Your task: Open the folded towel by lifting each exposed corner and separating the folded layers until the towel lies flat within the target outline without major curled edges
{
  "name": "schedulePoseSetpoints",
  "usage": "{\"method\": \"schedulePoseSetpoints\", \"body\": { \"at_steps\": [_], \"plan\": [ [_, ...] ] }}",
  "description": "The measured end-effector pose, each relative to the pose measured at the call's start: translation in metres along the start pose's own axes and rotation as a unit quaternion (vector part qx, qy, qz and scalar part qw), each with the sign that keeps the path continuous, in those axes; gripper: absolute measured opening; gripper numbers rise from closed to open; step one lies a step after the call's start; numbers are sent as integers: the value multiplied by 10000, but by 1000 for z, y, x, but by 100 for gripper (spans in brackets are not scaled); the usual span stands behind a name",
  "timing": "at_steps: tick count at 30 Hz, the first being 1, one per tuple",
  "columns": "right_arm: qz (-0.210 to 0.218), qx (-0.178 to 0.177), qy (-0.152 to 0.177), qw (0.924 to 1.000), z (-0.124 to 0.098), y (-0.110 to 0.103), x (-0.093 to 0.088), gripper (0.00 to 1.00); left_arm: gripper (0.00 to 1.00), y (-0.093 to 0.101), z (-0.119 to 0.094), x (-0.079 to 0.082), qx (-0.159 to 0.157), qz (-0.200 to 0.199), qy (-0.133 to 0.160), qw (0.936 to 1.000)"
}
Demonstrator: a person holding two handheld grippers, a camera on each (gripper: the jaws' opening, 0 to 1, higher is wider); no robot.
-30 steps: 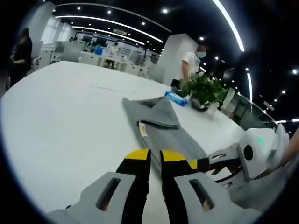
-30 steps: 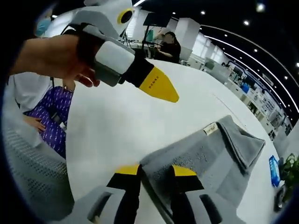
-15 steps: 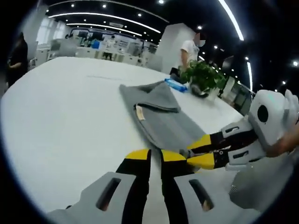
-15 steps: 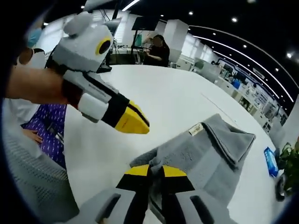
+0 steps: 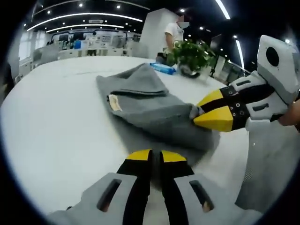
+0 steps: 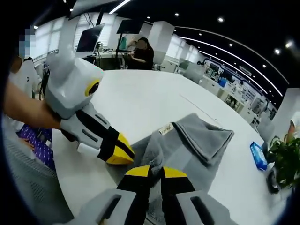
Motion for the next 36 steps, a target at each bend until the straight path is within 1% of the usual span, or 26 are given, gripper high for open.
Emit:
{"method": "schedulePoseSetpoints", "body": {
  "at_steps": [1,2,4,8,10,13,19,23,29,36],
  "plan": [
    [32,-76,-12,10000,-2,5,-1,5,4,-2,1,0,12,-30,37,10000],
    [51,-110,-15,9999,-4,8,-2,5,3,-4,2,0,84,-225,16,9997],
    [108,-222,-21,9997,-8,16,-4,5,3,-5,0,1,70,-447,-30,9990],
    [198,-410,-49,9990,-14,29,-9,5,2,-6,-1,0,7,-436,12,9990],
    [218,-517,-62,9984,-18,36,-12,5,2,-5,-1,-2,9,-446,99,9990],
    [318,-661,-103,9973,-24,46,-18,5,2,-4,-1,-2,61,-329,238,9992],
    [455,-942,-192,9943,-40,65,-32,5,2,-4,-1,-1,105,-215,245,9994],
    [553,-1097,-262,9921,-50,75,-41,4,2,-5,-1,0,124,-210,256,9994],
    [702,-1274,-353,9887,-65,85,-56,4,2,-5,-1,-1,128,-156,296,9994],
    [816,-1495,-504,9841,-82,98,-74,4,2,-6,-1,0,120,-201,330,9992]
  ]
}}
Point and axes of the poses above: the point that each gripper's makers call its tool centre point, and the gripper's own axes: z roughly forward along the fingers, y roughly to its right, x roughly out of its top, the point moved 1 cm from there along -z, roughly backward along the fingers, and after that the axes turned 7 degrees about y, right-handed, at the moved point
